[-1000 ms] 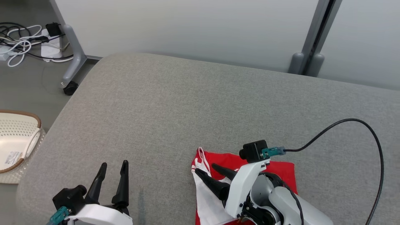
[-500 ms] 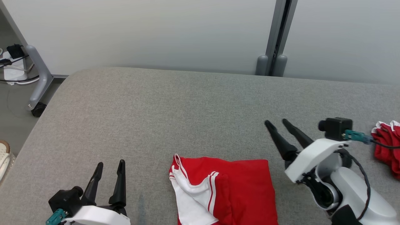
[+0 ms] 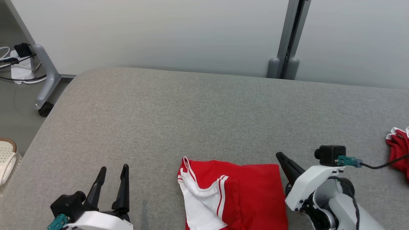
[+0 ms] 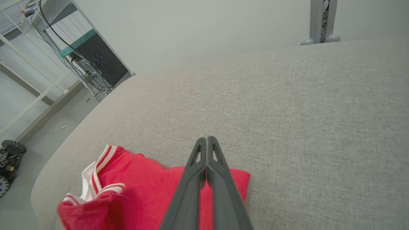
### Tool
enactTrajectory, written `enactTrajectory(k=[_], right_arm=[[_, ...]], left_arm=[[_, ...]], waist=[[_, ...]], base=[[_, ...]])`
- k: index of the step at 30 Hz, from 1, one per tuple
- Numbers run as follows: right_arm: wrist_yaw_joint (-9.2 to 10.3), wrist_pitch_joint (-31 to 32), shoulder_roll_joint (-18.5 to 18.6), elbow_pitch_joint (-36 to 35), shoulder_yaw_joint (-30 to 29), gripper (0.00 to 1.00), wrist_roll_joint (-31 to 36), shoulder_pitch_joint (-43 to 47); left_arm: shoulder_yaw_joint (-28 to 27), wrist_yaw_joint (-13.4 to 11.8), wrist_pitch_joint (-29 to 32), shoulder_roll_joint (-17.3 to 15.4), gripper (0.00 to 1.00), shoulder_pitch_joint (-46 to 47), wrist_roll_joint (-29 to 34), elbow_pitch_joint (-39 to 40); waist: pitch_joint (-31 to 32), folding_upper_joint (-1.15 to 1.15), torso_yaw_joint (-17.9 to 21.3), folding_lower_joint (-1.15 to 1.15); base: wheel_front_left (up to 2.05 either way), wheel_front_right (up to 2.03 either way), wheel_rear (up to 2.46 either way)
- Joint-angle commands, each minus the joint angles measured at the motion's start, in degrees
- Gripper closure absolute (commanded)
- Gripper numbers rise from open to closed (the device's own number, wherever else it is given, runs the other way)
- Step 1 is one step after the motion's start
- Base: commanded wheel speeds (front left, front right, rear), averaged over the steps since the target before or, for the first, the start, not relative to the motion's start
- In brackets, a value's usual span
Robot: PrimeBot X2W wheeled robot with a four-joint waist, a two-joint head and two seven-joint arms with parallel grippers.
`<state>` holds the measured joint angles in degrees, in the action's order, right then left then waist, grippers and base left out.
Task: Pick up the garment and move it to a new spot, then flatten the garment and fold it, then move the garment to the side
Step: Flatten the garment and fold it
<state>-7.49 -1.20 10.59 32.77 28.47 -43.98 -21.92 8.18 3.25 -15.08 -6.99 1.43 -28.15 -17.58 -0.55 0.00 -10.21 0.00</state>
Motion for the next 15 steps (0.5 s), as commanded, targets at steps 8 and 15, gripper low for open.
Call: enactTrajectory(k=[8,15], right_arm=[[-0.01,6.83,-4.08,3.1,7.49,1.0,-2.04,1.23],[-0.01,8.89,-6.16,1.04,17.44,1.0,-4.6,2.72]], left_arm=[[0.06,0.24,0.0,-0.63,0.0,0.95,-0.14,-0.65],[0.21,0.25,-0.01,-0.57,0.0,1.23,-0.28,-1.08]], waist=[[-0.64,0.0,-3.34,0.0],[-0.69,0.0,-4.6,0.0]], base=[[0.0,0.0,0.0],[0.0,0.0,0.0]])
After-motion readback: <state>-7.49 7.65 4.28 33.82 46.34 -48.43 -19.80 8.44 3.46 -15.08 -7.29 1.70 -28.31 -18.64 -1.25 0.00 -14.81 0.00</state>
